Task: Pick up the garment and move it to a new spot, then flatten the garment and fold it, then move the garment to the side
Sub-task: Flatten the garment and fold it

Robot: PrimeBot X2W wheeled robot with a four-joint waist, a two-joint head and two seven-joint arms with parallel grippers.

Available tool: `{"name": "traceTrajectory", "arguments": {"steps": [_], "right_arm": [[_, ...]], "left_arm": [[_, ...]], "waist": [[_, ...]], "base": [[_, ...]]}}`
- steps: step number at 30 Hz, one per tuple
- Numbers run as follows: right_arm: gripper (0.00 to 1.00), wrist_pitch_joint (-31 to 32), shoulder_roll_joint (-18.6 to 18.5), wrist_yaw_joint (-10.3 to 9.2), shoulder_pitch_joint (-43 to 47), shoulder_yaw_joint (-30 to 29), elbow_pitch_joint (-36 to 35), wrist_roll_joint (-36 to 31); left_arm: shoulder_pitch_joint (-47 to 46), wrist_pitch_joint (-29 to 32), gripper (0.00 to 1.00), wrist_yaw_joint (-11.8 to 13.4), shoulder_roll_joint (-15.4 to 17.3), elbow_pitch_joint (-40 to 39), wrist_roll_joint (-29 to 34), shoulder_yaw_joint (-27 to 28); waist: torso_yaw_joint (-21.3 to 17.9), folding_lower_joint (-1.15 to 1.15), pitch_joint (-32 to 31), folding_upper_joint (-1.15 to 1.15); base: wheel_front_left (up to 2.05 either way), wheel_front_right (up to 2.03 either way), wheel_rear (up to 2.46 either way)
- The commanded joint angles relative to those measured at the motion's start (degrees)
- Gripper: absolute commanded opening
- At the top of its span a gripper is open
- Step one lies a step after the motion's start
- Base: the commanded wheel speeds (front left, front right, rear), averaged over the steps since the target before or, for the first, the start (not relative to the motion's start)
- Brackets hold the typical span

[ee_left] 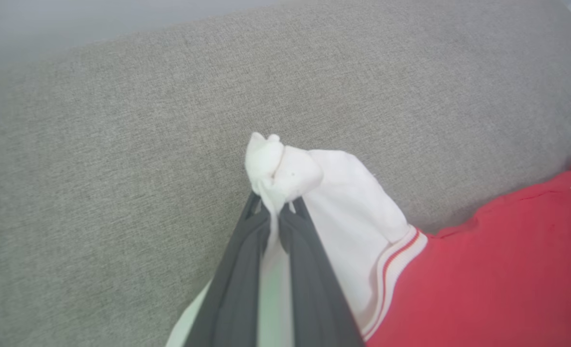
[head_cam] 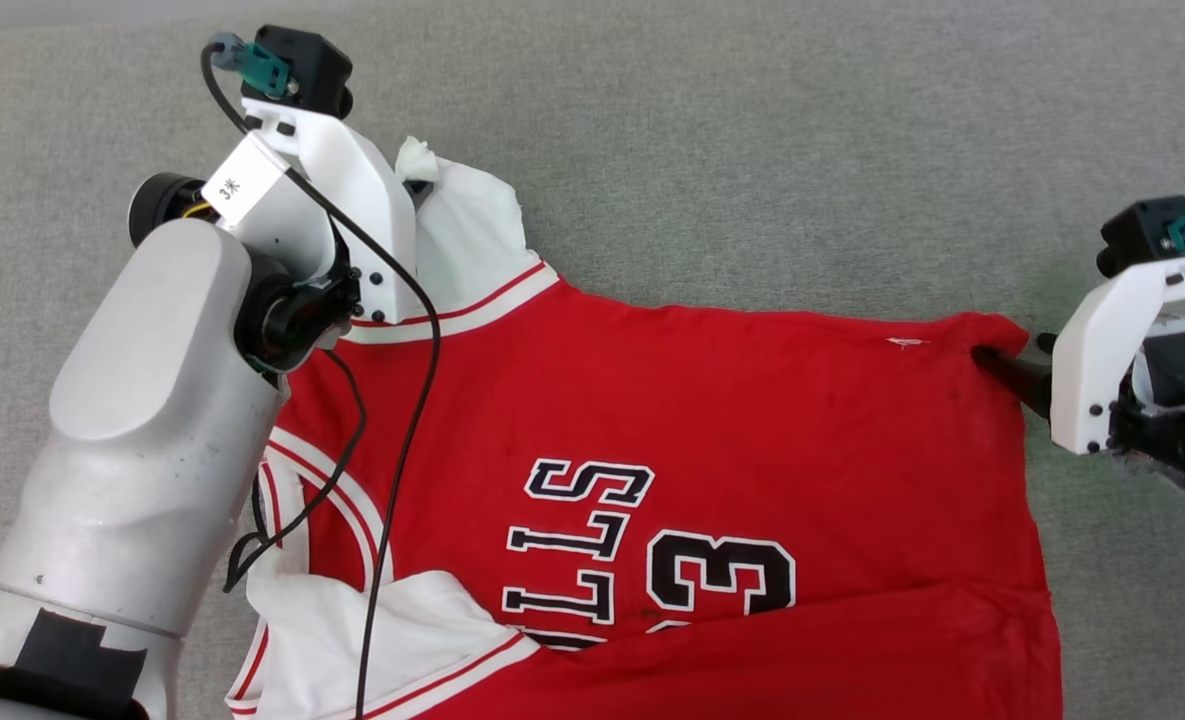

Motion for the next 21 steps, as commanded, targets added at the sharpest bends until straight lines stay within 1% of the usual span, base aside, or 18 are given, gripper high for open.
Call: {"name": "traceTrajectory", "arguments": {"steps": [1,4,5,6,7,10,15,18,21], "right_arm": [[1.00,2.2,0.5,-0.03,-0.2,2.1,2.1,1.2],[1.00,6.8,0.7,-0.03,-0.1,5.2,5.9,2.8],[0.60,7.9,0.8,-0.03,-0.1,6.0,6.8,3.3],[0.39,8.0,0.7,-0.03,-0.4,6.8,7.3,3.6],[0.00,7.9,0.7,-0.03,-1.0,7.1,7.7,4.0],[0.00,5.6,0.2,-0.03,-3.6,7.4,7.4,5.0],[0.00,0.2,-1.9,-0.06,-7.3,5.6,5.5,6.0],[0.00,-2.5,-2.8,-0.06,-7.0,4.6,4.3,6.3],[0.00,-5.0,-3.6,-0.06,-4.9,3.9,2.8,5.3]], "left_arm": [[-0.7,-0.4,0.00,-0.1,-0.1,-0.4,-0.3,0.1],[-0.2,-0.5,0.00,-0.3,-0.1,-0.8,-0.7,-0.1],[-0.1,-0.3,0.00,-0.4,0.0,-0.8,-0.5,-0.3],[0.0,-0.4,0.00,-0.3,0.0,-1.0,-0.8,-0.2],[0.0,-0.8,0.00,-0.4,0.0,-1.1,-0.9,-0.1],[0.2,-1.8,0.00,-0.3,0.4,-1.4,-0.8,0.2],[1.4,-4.5,0.00,-0.2,0.9,-1.7,-1.2,1.0],[2.9,-6.0,0.00,0.0,1.2,-2.2,-1.7,1.6],[5.2,-7.3,0.00,0.3,1.8,-3.4,-2.1,2.2]], "waist": [[0.7,0.00,0.8,0.00],[0.9,0.00,1.2,0.00],[1.0,0.00,1.2,0.00],[1.0,0.00,1.3,0.00],[1.1,0.00,1.4,0.00],[1.3,0.00,1.2,0.00],[1.4,0.00,-0.6,0.00],[1.6,0.00,-2.2,0.00],[1.8,0.00,-3.9,0.00]], "base": [[0.00,0.00,0.00],[0.00,0.00,0.00],[0.00,0.00,0.00],[0.00,0.00,0.00],[0.00,0.00,0.00],[0.00,0.00,0.00],[0.00,0.00,0.00],[0.00,0.00,0.00],[0.00,0.00,0.00]]}}
